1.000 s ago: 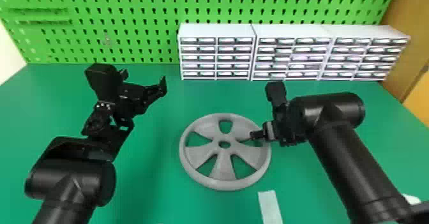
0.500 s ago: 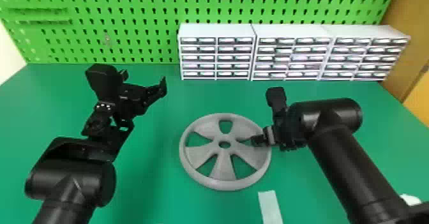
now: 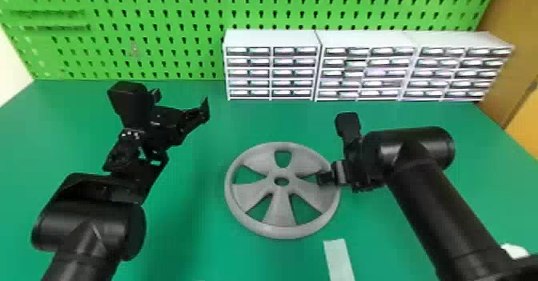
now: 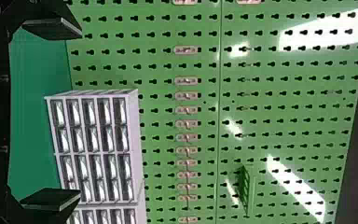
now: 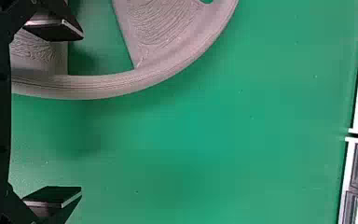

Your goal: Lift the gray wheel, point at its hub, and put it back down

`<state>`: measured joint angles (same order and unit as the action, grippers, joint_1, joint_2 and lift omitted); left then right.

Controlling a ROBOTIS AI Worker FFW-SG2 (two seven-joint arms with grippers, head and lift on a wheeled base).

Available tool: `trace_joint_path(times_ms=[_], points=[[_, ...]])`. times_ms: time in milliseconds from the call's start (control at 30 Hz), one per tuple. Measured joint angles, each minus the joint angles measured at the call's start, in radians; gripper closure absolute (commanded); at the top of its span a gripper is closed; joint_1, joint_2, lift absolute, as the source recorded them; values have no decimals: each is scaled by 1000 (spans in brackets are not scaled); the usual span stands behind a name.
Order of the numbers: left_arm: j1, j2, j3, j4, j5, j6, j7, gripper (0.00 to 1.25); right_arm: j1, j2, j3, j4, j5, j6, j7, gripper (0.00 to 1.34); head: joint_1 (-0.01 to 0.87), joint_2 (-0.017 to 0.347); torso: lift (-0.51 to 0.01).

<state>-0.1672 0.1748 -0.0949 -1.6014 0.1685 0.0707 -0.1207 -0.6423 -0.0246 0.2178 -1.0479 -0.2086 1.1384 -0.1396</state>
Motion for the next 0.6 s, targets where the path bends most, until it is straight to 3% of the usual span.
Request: trace_joint_path(times_ms=[33, 200, 433, 600], points=[[0, 0, 0, 0, 0, 0, 0, 91, 0, 0, 0, 0, 0, 0, 0, 257, 692, 48, -88], [1, 0, 1, 0, 0, 1, -2, 91, 1, -1, 1, 0, 0, -2, 0, 780, 692, 48, -88], [2, 0, 1, 0, 0, 4, -3, 93, 8, 0, 4, 0, 9, -18, 0, 926, 692, 48, -88], [2, 0, 1, 0, -1, 5, -4, 93, 17, 0, -3, 0, 8, -35, 0, 1227, 692, 48, -88]])
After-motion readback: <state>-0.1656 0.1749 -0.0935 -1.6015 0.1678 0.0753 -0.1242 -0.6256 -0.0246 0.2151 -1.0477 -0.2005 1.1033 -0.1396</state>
